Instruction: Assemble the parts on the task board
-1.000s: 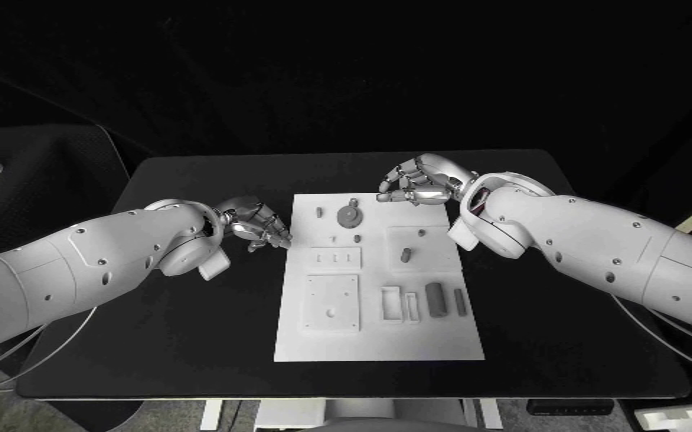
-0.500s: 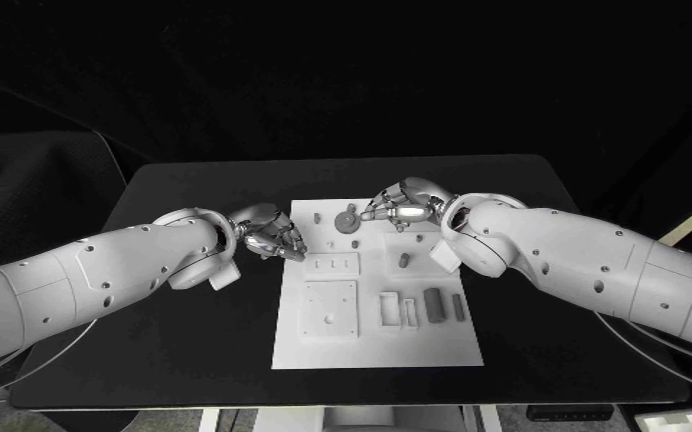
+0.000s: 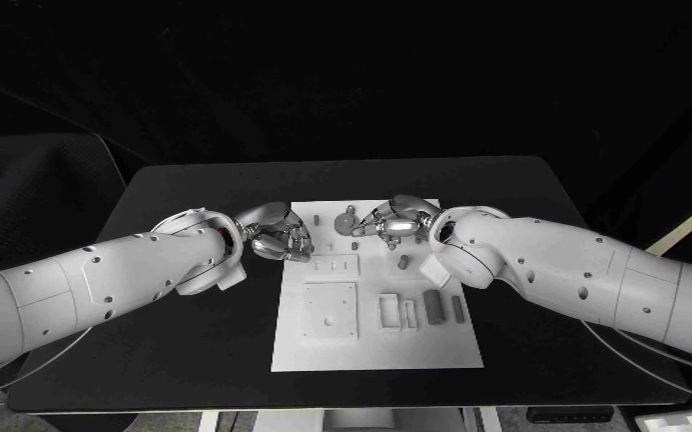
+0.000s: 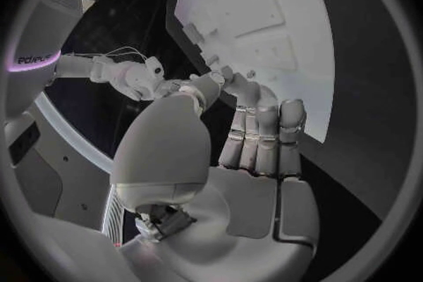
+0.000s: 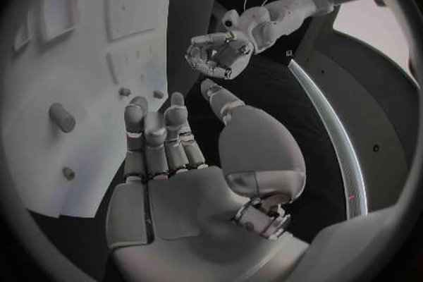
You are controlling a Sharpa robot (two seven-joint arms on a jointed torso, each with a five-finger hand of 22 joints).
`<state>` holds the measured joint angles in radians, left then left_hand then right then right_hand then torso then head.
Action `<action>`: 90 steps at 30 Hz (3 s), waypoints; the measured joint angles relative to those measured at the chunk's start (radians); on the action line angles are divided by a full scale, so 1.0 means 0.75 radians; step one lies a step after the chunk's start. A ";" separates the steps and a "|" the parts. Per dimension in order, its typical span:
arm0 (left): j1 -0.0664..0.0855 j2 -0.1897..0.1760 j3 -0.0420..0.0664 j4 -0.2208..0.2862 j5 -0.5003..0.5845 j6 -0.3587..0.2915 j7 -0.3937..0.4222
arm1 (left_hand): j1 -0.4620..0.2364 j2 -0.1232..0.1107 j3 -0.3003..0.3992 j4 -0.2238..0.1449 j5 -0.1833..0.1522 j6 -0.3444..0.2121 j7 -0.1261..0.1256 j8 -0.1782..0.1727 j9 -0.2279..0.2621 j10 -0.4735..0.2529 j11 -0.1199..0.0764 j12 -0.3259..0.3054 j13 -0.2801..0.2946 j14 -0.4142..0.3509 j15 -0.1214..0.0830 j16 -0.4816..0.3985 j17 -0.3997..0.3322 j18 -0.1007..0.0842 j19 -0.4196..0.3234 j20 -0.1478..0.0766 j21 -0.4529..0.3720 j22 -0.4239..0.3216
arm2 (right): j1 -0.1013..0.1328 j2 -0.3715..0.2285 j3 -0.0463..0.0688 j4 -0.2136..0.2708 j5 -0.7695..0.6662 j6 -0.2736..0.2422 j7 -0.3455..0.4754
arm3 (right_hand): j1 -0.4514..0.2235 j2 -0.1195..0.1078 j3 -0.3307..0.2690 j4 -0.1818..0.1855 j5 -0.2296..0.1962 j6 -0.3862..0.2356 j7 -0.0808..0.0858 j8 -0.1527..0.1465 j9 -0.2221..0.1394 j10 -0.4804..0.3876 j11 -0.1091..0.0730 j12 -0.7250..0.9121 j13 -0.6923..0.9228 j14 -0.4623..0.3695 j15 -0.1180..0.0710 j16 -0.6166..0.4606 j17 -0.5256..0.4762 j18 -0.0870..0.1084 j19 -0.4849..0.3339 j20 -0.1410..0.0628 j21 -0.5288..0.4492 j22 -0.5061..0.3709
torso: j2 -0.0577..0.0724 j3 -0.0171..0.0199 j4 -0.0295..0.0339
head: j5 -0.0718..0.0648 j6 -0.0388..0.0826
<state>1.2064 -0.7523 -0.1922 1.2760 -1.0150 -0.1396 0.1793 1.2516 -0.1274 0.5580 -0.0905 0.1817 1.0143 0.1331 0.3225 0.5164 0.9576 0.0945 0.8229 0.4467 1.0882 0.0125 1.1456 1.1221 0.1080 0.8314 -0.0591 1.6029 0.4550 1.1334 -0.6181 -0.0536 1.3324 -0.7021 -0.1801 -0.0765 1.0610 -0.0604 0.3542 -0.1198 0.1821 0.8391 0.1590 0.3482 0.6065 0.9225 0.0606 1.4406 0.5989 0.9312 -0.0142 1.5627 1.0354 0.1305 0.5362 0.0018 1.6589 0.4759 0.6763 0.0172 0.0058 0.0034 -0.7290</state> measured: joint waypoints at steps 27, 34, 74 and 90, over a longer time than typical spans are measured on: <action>0.000 0.005 -0.001 0.017 0.174 -0.035 0.107 | 0.020 -0.020 0.019 -0.013 -0.003 0.000 0.000 0.000 0.000 0.000 0.000 -0.008 -0.007 0.000 0.000 0.005 0.001 0.001 0.000 0.001 0.010 0.003 | -0.048 0.015 -0.004 -0.011 -0.656 -0.147 0.382 | 0.174 -0.037 0.025 -0.026 0.000 0.007 0.002 0.000 0.000 0.005 -0.005 0.000 -0.017 0.011 -0.003 0.000 -0.012 0.000 0.005 -0.005 0.000 0.000 | 0.000 0.0015 -0.0013 | 0.001 0.014; 0.000 0.015 -0.001 -0.031 0.360 0.158 0.082 | 0.027 -0.023 0.022 -0.011 0.001 0.000 0.000 0.000 0.000 0.000 0.000 -0.008 -0.009 0.000 0.000 0.005 0.001 0.001 0.000 0.001 0.010 0.003 | -0.048 0.028 -0.005 0.002 -0.692 -0.183 0.425 | 0.197 -0.039 0.025 -0.026 0.000 0.007 0.002 0.000 -0.001 0.005 -0.005 -0.005 -0.019 0.007 -0.007 0.000 -0.013 0.000 0.005 -0.005 0.000 -0.002 | -0.001 0.0013 -0.0006 | -0.001 0.019; 0.000 0.033 0.000 -0.108 0.682 0.714 -0.119 | 0.016 -0.012 0.022 -0.009 0.002 0.000 0.000 0.000 0.000 0.000 0.000 -0.019 -0.014 0.000 0.000 0.005 0.002 0.002 -0.003 0.003 0.010 0.002 | -0.049 0.063 -0.049 0.058 -0.888 -0.149 0.490 | 0.270 -0.070 0.025 -0.026 0.000 -0.049 -0.038 -0.036 -0.016 0.009 0.000 -0.017 -0.031 0.004 -0.004 -0.011 -0.021 0.000 0.005 -0.005 0.000 -0.008 | 0.000 0.0005 -0.0003 | -0.002 0.009; 0.000 0.041 0.000 -0.097 0.689 0.757 -0.147 | 0.004 -0.001 0.020 -0.007 -0.001 0.000 0.000 0.000 0.000 0.000 0.000 -0.019 -0.017 -0.005 0.005 0.005 0.001 0.002 -0.011 0.000 0.010 0.002 | -0.049 0.095 -0.080 0.037 -0.892 -0.142 0.497 | 0.320 -0.046 0.050 -0.016 0.000 -0.059 -0.038 -0.036 -0.017 0.009 0.000 -0.022 -0.035 0.004 -0.004 -0.016 -0.024 0.000 0.005 -0.005 0.000 -0.011 | 0.000 -0.0003 0.0003 | 0.000 0.006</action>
<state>1.2067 -0.7212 -0.1926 1.2034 -0.4980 0.4282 0.0692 1.2549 -0.1279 0.5726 -0.0959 0.1808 1.0143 0.1332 0.3225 0.5164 0.9575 0.0943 0.8084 0.4337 1.0844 0.0163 1.1494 1.1231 0.1093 0.8235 -0.0590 1.6106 0.4566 1.0968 -0.5471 -0.1133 1.3604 -1.3713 -0.2867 0.2962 1.3007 -0.0947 0.3917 -0.1319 0.1821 0.7951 0.1305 0.3214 0.5936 0.9294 0.0608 1.4239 0.5723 0.9342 -0.0169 1.5510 1.0170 0.1307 0.5396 -0.0017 1.6589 0.4678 0.6765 0.0170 0.0059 0.0036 -0.7247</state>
